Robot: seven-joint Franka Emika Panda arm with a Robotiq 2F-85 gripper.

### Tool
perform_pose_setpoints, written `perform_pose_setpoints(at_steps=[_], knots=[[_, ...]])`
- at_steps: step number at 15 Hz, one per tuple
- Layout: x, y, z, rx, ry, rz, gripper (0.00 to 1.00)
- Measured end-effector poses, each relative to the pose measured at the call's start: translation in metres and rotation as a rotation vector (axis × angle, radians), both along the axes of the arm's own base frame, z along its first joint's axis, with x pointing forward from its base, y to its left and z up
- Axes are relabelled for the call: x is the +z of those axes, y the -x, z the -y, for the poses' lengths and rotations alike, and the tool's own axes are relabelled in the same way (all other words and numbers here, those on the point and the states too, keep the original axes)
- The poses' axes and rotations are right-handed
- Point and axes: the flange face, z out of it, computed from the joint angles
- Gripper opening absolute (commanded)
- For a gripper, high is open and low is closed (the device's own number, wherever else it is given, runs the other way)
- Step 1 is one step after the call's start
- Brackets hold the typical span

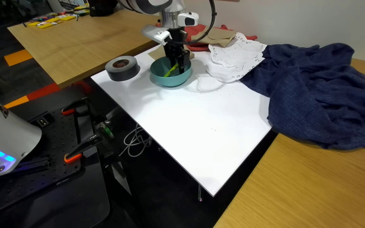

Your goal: Remove the pen from the bowl and put it on the table

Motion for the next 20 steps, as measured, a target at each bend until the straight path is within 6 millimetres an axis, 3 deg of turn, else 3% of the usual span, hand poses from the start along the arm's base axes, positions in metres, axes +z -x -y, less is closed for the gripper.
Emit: perform_pose_setpoints(at_steps=[3, 5, 10, 12, 15, 20], knots=[[0.002, -0.002, 0.0, -0.002, -0.001, 0.005, 0.03], [0.003, -0.003, 0.0, -0.003, -0.002, 0.007, 0.0], [0.014, -0.007, -0.001, -0.04, -0.004, 0.028, 0.04], [0.037, -0.011, 0.001, -0.066, -0.007, 0.064, 0.04], [0.089, -0.013, 0.011, -0.119, -0.009, 0.14, 0.04], [0.163, 0.0, 0.055, -0.238, 0.008, 0.241, 0.04]])
